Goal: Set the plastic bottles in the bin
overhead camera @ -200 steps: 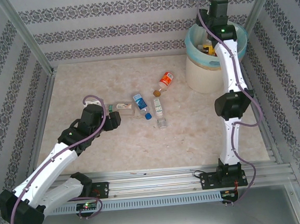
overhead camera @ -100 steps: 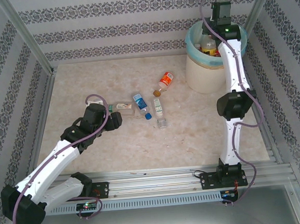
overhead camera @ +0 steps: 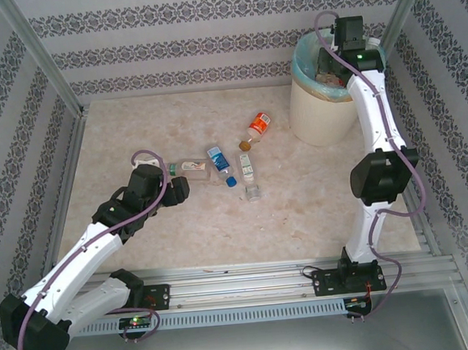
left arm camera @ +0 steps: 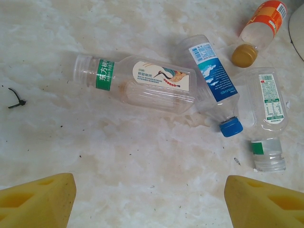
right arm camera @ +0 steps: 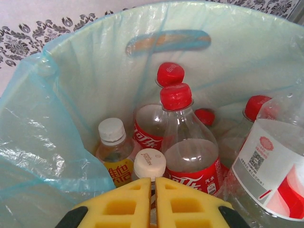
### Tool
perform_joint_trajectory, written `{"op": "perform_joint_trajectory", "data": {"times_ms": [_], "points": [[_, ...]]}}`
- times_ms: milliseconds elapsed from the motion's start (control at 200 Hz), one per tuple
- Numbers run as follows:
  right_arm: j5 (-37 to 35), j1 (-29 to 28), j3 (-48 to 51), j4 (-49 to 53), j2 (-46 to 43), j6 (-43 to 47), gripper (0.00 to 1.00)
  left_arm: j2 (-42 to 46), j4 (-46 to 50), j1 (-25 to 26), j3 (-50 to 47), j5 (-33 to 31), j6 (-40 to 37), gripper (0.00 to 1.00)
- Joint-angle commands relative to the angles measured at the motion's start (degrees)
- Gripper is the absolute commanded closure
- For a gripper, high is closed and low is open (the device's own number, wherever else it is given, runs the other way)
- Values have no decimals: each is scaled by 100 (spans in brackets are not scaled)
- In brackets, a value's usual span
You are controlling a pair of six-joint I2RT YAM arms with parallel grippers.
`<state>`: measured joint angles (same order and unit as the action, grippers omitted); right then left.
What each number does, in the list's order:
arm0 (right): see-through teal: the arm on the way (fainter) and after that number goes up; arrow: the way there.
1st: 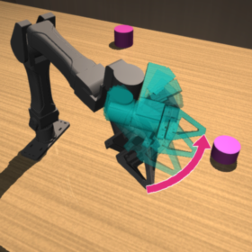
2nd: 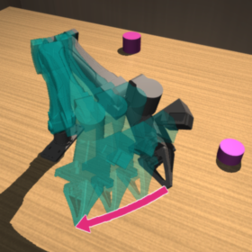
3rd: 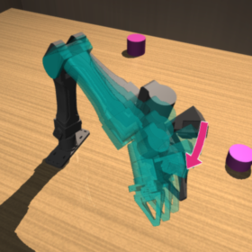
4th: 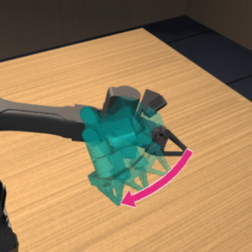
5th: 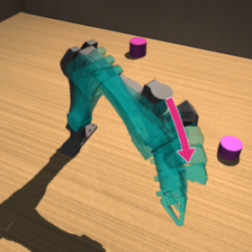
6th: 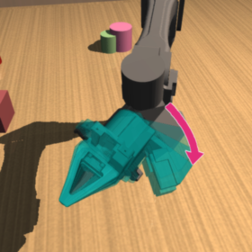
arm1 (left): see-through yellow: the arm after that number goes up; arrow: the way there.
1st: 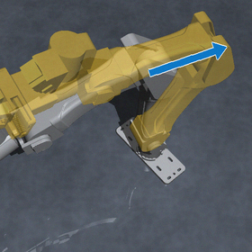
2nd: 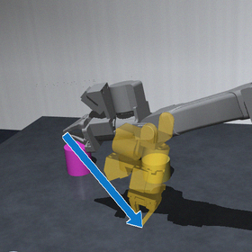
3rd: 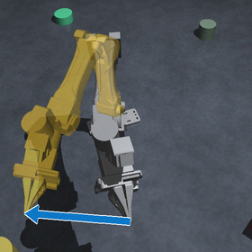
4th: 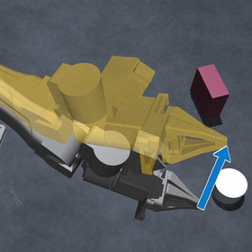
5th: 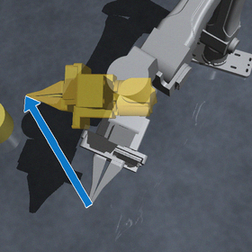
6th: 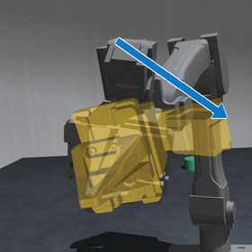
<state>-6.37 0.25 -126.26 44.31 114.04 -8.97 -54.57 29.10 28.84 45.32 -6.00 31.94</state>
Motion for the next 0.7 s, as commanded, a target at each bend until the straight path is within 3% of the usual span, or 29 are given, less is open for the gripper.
{"op": "perform_joint_trajectory", "data": {"times_ms": [0, 205, 500, 694], "points": [[88, 36, 131, 223, -53, 26, 87, 113, -72, 61, -43, 30, 41, 18], [94, 72, 101, 386, 48, 41, 87, 214, -71, 60, -88, 8, 109, 18], [187, 159, 1124, 1, -193, -18, 87, 384, 55, 63, -145, -41, 84, 18], [404, 169, 737, 151, -291, -93, 85, 394, 86, 60, -83, -24, 66, 18]]}}
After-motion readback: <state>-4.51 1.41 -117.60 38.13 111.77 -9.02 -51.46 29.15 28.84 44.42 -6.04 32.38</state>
